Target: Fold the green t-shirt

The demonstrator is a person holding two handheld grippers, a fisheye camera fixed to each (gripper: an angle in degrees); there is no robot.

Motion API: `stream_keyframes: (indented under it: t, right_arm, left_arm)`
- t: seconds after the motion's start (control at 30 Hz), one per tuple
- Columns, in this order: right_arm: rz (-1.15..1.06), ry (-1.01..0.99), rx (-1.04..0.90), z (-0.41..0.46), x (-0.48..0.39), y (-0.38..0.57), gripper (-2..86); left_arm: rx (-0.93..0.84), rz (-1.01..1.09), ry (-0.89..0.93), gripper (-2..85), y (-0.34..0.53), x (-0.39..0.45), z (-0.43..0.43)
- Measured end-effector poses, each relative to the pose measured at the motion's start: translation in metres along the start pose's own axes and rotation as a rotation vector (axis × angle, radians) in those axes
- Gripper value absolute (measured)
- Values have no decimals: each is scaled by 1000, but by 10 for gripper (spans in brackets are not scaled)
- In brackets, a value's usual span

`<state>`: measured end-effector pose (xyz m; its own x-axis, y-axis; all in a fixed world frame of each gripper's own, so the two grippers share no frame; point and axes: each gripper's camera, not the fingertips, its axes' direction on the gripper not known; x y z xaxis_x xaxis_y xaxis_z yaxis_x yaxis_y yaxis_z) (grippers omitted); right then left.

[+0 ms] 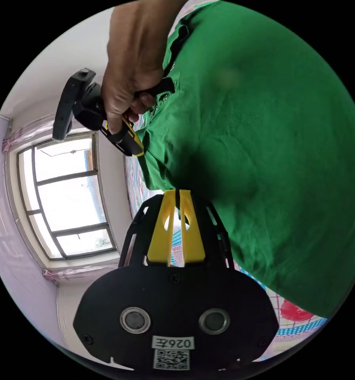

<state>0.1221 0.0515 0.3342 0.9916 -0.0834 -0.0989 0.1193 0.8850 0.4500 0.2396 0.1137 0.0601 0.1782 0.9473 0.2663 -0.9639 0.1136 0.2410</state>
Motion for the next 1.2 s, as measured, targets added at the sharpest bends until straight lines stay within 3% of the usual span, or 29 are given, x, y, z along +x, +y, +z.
stream_keyframes:
  t: [0.23, 0.5, 0.77, 0.93, 1.03, 1.17, 1.2]
  right_arm:
    - [228, -238, 43, -6, 79, 44, -14]
    - [275, -186, -81, 33, 108, 53, -14]
    - [297, -198, -90, 32, 114, 51, -15]
    - [310, -226, -69, 25, 113, 42, -15]
    - [321, -235, -39, 18, 113, 34, -15]
    - [288, -173, -35, 11, 108, 13, -14]
    - [282, -171, -39, 11, 108, 9, -14]
  left_arm:
    - [12, -123, 124, -7, 57, -14, -3]
    - [82, -563, 372, -7, 129, -119, 38]
    - [209, -1034, 849, -8, 202, -244, 188]
    - [287, -1130, 1091, -9, 213, -295, 286]
    - [172, -1147, 1140, -9, 207, -307, 342]
    - [-84, -1138, 1048, -8, 221, -314, 398]
    - [-64, -1137, 1058, -8, 225, -317, 401]
